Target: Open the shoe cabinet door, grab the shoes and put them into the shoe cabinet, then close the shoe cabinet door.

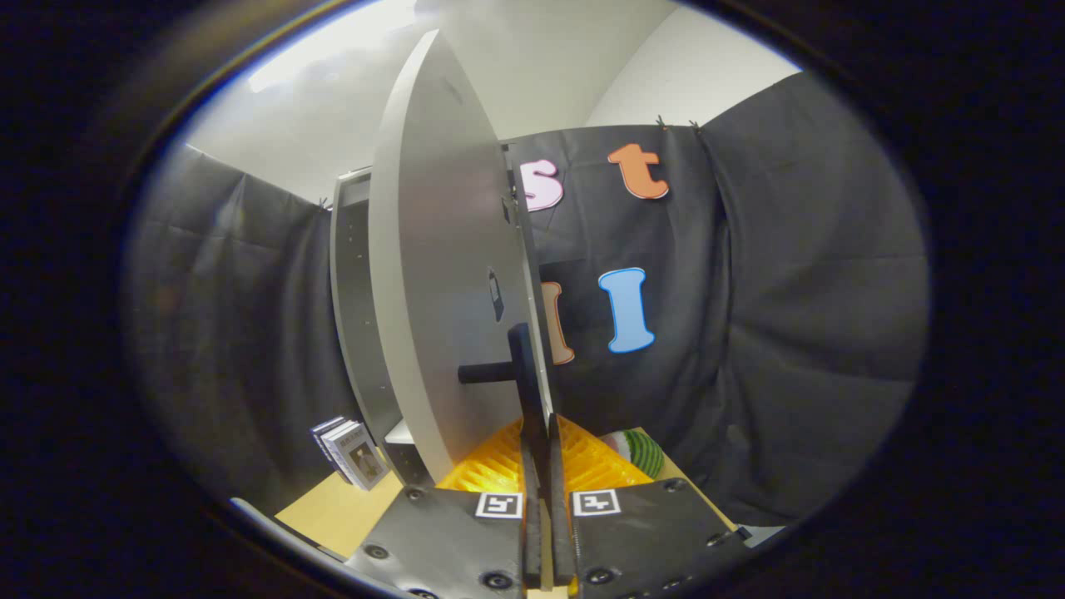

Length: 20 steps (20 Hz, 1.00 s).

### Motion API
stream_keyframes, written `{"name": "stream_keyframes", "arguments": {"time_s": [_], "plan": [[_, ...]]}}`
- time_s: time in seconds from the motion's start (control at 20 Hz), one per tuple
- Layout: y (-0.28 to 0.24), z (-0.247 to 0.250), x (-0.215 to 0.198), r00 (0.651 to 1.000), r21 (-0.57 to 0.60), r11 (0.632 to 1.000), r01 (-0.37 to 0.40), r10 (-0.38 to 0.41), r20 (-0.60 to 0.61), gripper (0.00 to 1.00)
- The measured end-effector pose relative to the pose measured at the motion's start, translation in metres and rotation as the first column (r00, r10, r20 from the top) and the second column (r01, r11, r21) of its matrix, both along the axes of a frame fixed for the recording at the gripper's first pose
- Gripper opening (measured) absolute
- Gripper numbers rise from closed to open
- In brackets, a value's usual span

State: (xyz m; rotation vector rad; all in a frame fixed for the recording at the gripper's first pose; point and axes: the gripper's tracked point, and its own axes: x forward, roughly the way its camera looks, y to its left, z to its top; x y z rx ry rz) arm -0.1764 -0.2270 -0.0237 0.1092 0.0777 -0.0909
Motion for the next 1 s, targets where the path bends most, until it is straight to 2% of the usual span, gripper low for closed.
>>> {"name": "stream_keyframes", "arguments": {"time_s": [0.25,0.65,1.0], "plan": [[-0.016,-0.004,-0.013,0.999,-0.001,0.999,0.038,-0.038,-0.003,0.08],[-0.066,-0.015,-0.039,0.987,0.027,0.987,0.159,-0.158,-0.030,0.07],[-0.070,-0.024,-0.058,0.984,0.016,0.984,0.175,-0.174,-0.038,0.08]]}}
